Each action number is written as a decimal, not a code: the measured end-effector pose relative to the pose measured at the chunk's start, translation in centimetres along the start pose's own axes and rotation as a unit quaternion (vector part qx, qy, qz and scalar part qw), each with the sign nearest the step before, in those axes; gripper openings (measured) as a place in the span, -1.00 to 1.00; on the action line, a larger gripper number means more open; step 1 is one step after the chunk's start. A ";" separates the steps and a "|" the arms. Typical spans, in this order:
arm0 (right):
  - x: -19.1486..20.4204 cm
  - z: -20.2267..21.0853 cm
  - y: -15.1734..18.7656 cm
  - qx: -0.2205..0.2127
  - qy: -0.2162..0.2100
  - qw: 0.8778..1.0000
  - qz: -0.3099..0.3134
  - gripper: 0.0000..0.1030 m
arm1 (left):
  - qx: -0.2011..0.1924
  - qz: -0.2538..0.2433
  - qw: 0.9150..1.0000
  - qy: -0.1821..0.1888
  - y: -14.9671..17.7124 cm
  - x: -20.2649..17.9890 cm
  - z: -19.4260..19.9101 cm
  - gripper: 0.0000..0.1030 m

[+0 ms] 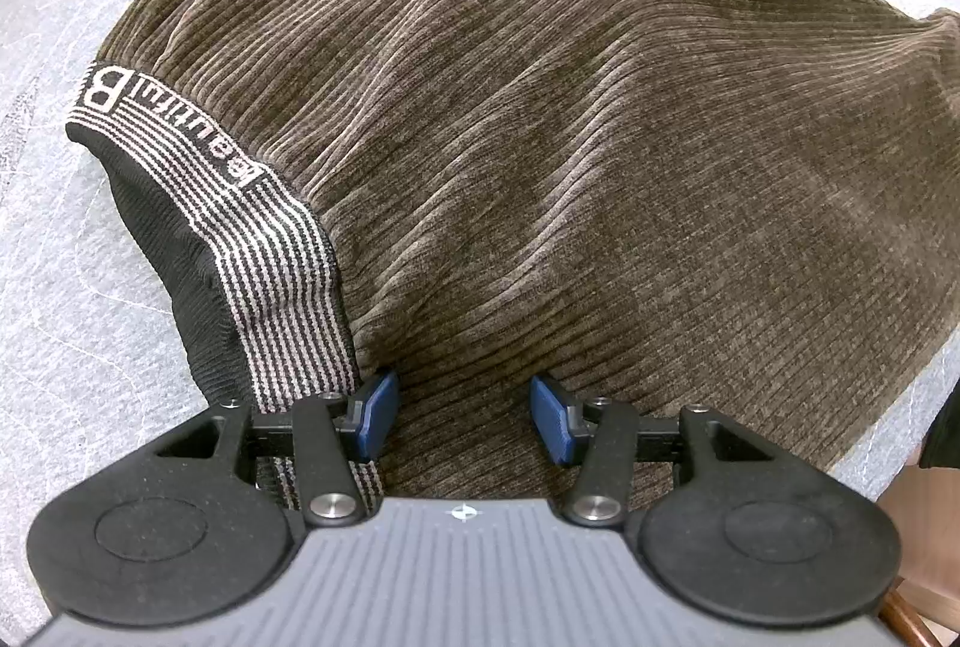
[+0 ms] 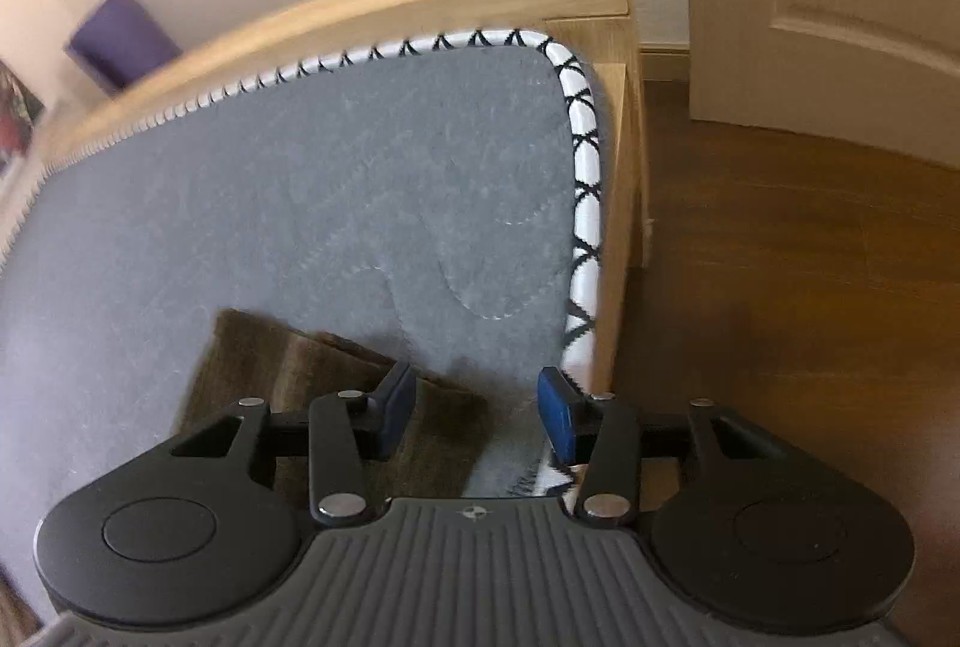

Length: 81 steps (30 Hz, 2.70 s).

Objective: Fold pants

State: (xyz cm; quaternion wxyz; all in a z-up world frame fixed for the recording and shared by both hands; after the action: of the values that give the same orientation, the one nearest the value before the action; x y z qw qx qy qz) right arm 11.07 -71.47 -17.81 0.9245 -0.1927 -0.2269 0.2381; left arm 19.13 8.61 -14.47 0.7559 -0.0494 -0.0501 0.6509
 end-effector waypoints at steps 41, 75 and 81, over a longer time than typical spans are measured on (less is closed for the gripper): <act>24.0 -7.0 3.0 -0.035 0.032 0.984 0.169 -0.87 | -0.012 -0.016 1.000 0.015 0.7 0.5 0.6 0.08; 39.2 12.3 25.1 0.041 -0.275 0.798 0.535 -0.16 | -0.043 -0.068 0.997 0.002 2.8 1.1 2.5 -0.30; 39.1 11.4 34.1 0.149 -0.295 0.646 0.688 -0.16 | -0.015 -0.106 0.993 0.043 4.8 0.7 2.3 -0.30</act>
State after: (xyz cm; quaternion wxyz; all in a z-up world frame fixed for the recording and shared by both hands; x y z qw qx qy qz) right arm 23.82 -20.30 -11.44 0.3950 -0.0726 -0.2515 0.8806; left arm 14.21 10.00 -12.87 0.8211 -0.0831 -0.0327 0.5637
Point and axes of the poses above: each gripper's, at about its wrist camera, not at the fingertips, and z roughly against the way its jaws point, x to its left, y to its underside, the point moved 5 cm from there along -z, roughly the way its jaws point, and after that the axes turned 10 degrees about z, right-handed, at the moved point
